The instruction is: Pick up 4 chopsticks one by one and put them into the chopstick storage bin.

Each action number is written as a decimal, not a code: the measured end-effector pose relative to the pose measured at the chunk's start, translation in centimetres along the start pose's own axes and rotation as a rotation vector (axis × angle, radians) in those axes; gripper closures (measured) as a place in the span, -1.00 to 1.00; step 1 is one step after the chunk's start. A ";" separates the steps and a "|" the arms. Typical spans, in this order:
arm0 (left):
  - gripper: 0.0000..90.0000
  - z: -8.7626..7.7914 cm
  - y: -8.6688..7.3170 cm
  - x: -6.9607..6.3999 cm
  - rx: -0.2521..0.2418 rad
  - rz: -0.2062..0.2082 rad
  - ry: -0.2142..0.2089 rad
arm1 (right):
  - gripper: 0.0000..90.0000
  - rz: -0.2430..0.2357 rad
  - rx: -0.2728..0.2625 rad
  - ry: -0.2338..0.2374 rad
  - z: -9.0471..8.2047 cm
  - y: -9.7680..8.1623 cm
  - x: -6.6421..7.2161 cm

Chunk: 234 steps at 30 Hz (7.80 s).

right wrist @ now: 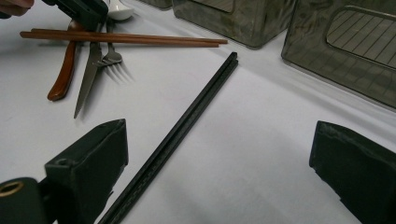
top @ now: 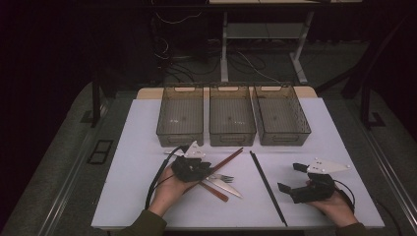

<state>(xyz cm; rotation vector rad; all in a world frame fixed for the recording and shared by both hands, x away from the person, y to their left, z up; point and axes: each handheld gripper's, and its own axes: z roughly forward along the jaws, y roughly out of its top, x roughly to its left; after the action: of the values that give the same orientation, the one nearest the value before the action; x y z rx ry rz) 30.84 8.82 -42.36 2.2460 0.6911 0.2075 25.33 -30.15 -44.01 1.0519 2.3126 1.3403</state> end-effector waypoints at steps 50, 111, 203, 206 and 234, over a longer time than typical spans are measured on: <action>0.71 1.5 -0.6 0.8 0.040 -0.055 0.010 | -0.91 0.001 0.001 -0.004 0.0 0.0 0.0; 0.85 -1.3 -0.4 0.9 -0.014 -0.043 -0.047 | -0.91 0.002 0.001 0.007 0.1 0.0 0.1; 0.85 -7.0 3.9 9.7 -0.161 -0.157 0.131 | -0.91 0.004 0.009 0.016 0.7 -0.1 0.8; 0.85 -6.8 4.3 10.2 -0.153 -0.158 0.141 | -0.91 0.003 0.009 0.015 0.7 -0.1 0.7; 0.85 -4.8 5.3 15.6 -0.125 -0.240 0.281 | -0.91 0.005 0.006 0.010 0.5 -0.1 0.6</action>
<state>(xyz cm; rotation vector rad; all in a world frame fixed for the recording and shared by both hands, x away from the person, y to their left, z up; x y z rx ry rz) 44.42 17.22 -36.25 2.0129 1.0591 0.4394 25.16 -29.41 -44.31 1.0564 2.3240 1.3439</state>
